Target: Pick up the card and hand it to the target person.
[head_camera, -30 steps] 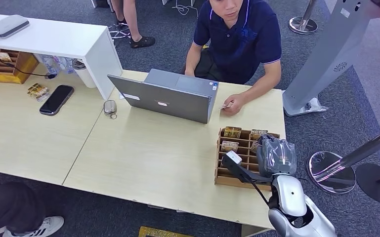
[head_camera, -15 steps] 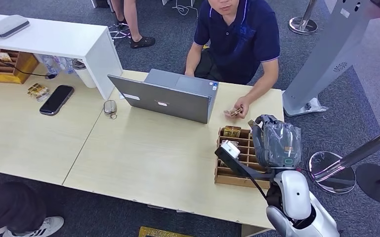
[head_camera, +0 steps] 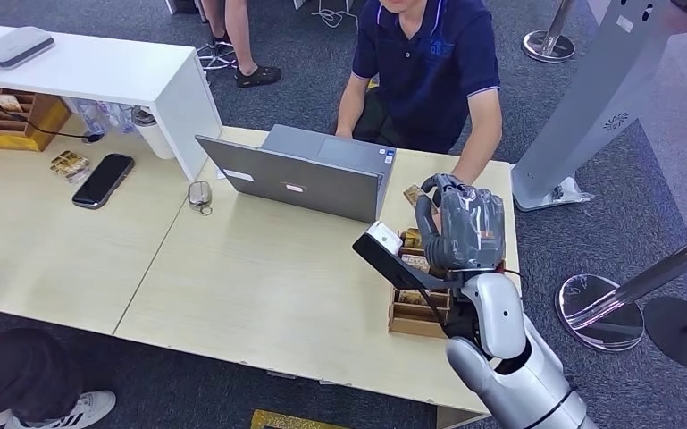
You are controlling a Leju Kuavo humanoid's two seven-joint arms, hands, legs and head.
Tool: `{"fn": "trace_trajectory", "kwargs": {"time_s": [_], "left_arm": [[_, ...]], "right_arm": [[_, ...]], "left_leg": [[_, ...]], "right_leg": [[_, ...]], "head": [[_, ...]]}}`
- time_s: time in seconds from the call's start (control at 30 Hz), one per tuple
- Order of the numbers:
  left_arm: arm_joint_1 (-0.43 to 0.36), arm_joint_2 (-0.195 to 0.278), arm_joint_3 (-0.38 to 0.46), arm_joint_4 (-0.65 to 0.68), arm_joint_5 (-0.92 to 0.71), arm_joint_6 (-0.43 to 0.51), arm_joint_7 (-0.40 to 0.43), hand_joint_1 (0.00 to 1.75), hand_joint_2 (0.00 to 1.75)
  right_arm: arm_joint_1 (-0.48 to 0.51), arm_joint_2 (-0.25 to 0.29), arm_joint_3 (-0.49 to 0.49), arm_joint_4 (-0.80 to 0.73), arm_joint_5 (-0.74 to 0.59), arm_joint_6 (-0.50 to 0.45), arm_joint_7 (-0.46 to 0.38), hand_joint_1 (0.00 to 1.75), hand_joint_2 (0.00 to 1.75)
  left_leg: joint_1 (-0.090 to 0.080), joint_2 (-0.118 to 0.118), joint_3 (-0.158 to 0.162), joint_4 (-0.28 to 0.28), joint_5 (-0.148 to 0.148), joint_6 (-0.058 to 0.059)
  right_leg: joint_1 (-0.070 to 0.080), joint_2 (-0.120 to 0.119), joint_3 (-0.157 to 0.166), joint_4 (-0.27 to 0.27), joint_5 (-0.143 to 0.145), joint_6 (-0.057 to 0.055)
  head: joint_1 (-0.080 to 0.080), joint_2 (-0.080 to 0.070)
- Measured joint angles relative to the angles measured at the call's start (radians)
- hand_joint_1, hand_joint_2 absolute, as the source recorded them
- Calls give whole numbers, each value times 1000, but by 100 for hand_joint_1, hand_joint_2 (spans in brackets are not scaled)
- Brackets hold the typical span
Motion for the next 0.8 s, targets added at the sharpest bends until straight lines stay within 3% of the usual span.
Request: {"fn": "trace_trajectory", "kwargs": {"time_s": [0.53, 0.8], "left_arm": [[-37, -16, -13, 0, -49, -40, 17, 0, 0], [-42, -21, -25, 0, -52, -45, 16, 0, 0]], "right_arm": [[-105, 111, 24, 314, -66, 18, -12, 175, 175], [-132, 137, 24, 450, -72, 14, -6, 175, 175]], "left_leg": [[0, 0, 0, 0, 0, 0], [0, 0, 0, 0, 0, 0]], "right_leg": [[0, 0, 0, 0, 0, 0], [0, 0, 0, 0, 0, 0]], "head": [[0, 0], [0, 0]]}}
